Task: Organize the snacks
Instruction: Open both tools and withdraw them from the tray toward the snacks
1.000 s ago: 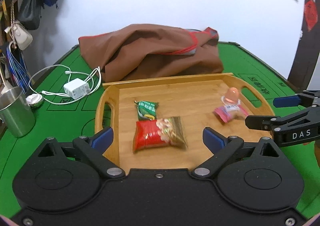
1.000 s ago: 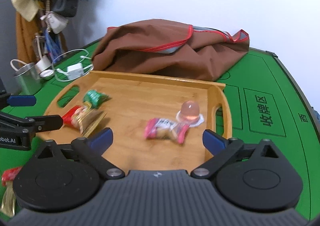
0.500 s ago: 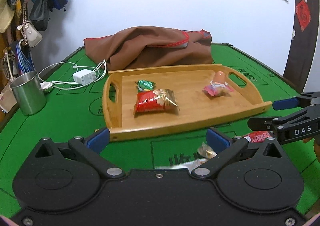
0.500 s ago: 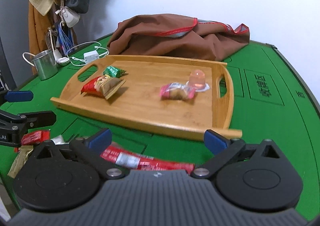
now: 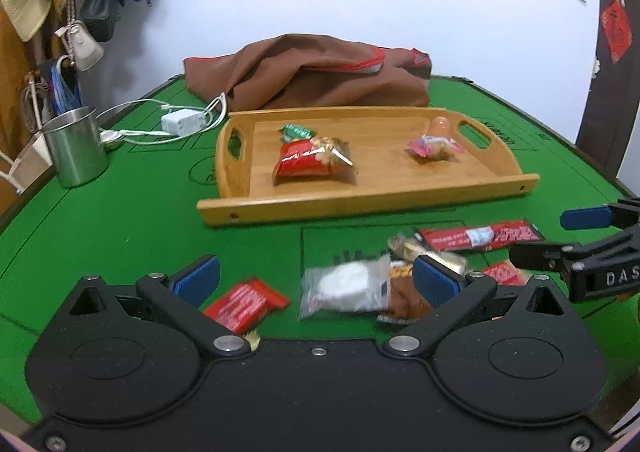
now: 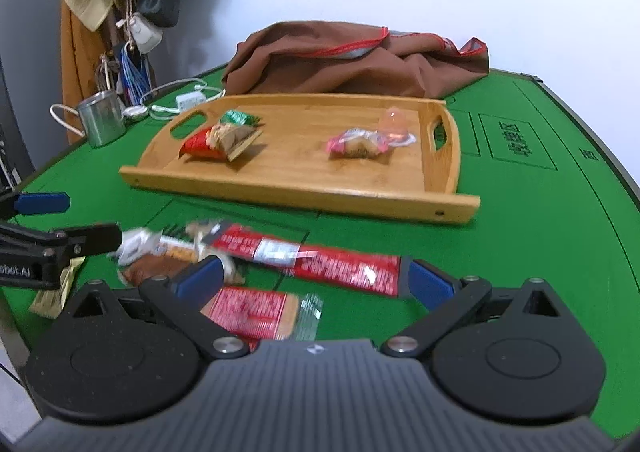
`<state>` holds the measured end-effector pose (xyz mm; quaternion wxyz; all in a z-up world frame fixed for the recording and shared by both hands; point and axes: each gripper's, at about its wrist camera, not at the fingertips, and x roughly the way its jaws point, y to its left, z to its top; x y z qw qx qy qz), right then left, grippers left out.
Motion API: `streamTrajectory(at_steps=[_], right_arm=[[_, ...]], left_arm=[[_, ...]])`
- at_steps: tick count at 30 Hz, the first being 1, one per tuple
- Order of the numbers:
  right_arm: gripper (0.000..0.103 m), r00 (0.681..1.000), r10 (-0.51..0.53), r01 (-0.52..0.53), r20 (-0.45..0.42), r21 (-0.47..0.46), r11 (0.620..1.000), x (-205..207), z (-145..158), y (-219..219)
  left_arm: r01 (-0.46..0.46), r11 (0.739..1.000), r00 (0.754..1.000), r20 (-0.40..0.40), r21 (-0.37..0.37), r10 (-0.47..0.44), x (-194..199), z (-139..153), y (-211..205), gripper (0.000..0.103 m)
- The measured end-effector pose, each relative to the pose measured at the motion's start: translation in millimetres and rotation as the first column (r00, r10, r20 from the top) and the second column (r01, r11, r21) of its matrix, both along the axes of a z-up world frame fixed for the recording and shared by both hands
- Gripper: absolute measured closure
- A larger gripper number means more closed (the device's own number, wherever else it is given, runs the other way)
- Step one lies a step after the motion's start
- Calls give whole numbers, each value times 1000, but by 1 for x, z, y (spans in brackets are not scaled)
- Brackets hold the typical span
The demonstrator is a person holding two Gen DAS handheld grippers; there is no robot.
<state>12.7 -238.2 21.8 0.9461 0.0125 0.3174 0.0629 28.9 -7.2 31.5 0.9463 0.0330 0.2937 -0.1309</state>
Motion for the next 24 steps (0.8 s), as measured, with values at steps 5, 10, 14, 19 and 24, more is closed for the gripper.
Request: streamTrajectory(at_steps=[5,10,14,19,24], right_arm=[[0,1000,-10,10,-17,3,1000,-21,-8,10],[0,1000,-18,18,-19,-5,1000,-37,-15,22],[0,999,-40,40,-15,-32,999,-40,-18,29],[0,999,-45,46,9,-93,995,-43,-19,40],[0,999,-35,35,-1,-105,994,-42,-19,43]], left_arm=[[-63,998,998,17,-21,63,-25,-1,9,0],[-119,993,993,29,4,119,-45,-6,12,0],[-151,988,988,22,43,150,-52,-12,9,0],[-158,987,987,-28,18,159,-54,-21,11,0],[-174,985,983,-65,7,174,-50,-29,12,1]])
